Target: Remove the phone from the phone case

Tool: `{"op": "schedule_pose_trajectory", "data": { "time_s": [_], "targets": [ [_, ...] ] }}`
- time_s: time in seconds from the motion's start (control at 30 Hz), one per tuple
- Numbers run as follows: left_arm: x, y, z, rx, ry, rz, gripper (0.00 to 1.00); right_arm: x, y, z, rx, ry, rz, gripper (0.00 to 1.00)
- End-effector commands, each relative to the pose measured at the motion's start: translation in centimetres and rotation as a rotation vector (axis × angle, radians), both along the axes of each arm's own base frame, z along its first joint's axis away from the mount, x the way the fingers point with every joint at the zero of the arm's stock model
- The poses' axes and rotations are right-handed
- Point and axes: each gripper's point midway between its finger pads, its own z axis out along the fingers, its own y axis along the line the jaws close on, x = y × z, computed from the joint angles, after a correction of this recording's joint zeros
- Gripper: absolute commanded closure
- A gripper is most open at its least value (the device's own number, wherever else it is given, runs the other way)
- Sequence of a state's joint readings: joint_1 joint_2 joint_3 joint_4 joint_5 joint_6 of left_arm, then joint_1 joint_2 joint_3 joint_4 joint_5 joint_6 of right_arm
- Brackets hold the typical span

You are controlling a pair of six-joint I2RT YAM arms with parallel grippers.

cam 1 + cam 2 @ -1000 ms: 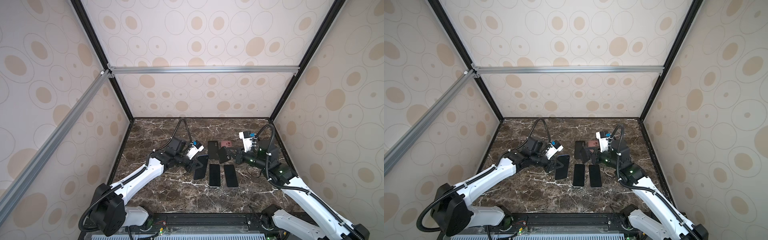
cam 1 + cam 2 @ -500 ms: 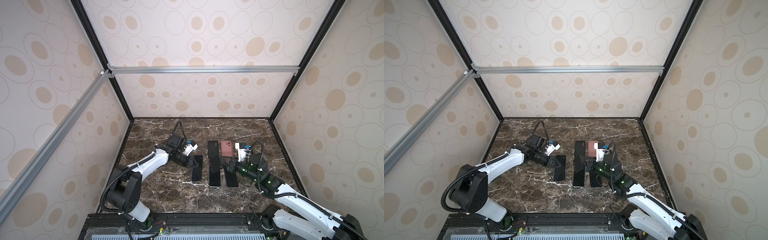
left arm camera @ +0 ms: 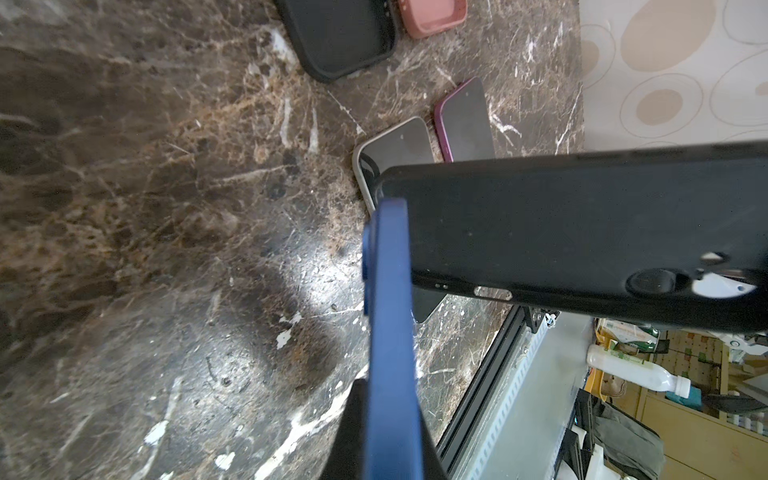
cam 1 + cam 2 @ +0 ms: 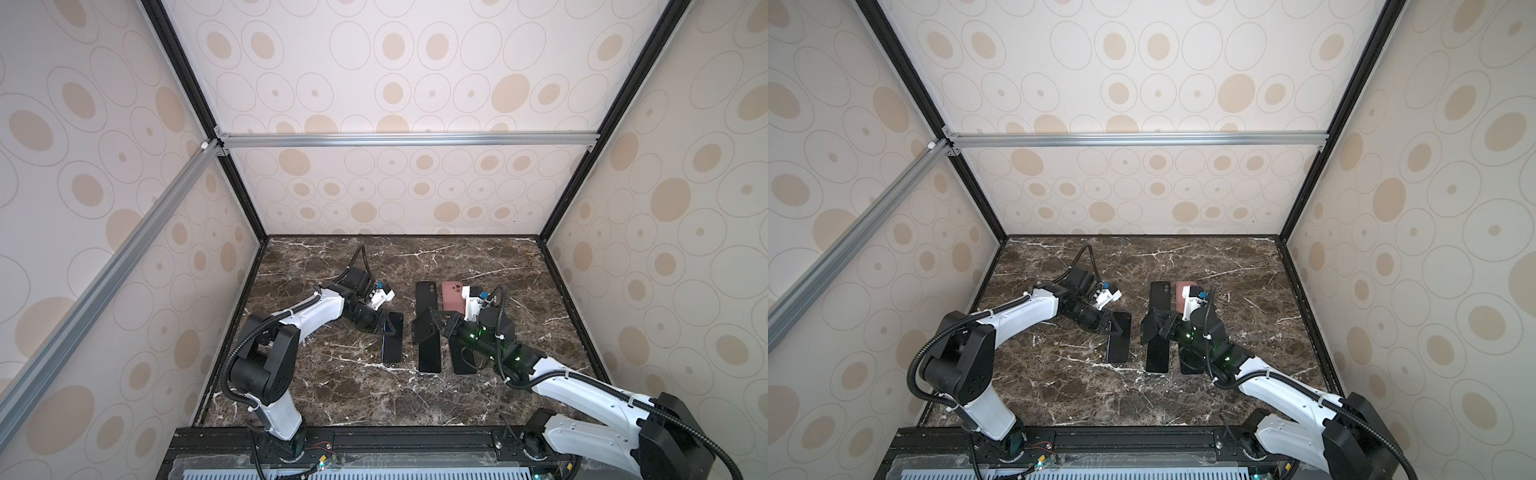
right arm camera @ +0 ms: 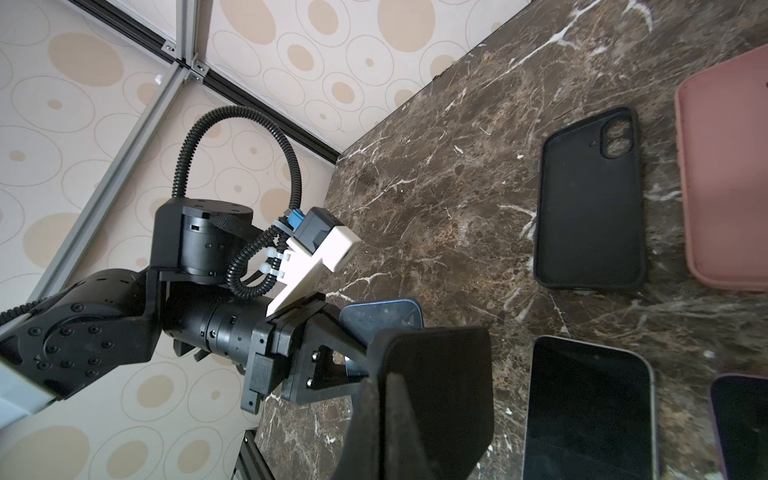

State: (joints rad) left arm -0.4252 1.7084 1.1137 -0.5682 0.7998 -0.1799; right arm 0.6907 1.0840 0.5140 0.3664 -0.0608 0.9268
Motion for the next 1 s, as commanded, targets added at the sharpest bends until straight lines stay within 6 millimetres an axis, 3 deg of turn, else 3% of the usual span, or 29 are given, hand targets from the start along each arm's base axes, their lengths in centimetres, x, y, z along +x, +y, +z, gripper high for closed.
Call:
{"op": "schedule_pose_trajectory", "data": {
  "time_s": [0.0, 0.67, 0.8, 0.97],
  "targets": [
    [0.2, -0.3, 0.8, -0.030, 0.032, 0.003, 1.00, 0.4, 0.2, 0.7, 0.051, -0.007, -0.024, 1.00],
    [1.1, -1.2, -1.6, -0.042, 0.114, 0.017, 1.00, 0.6, 1.8, -2.0, 0.051, 0.076, 0.019, 1.00],
    [1.4, -1.3, -2.0, -0.038, 0.118, 0.030, 0.92, 0.6, 2.0, -2.4, 0.047, 0.085, 0.024, 1.00],
    [1.8, -1.2, -2.5, -0.031, 0.125, 0.049, 0.89, 0.6, 2.1, -3.0, 0.042, 0.103, 0.030, 1.00]
  ]
}}
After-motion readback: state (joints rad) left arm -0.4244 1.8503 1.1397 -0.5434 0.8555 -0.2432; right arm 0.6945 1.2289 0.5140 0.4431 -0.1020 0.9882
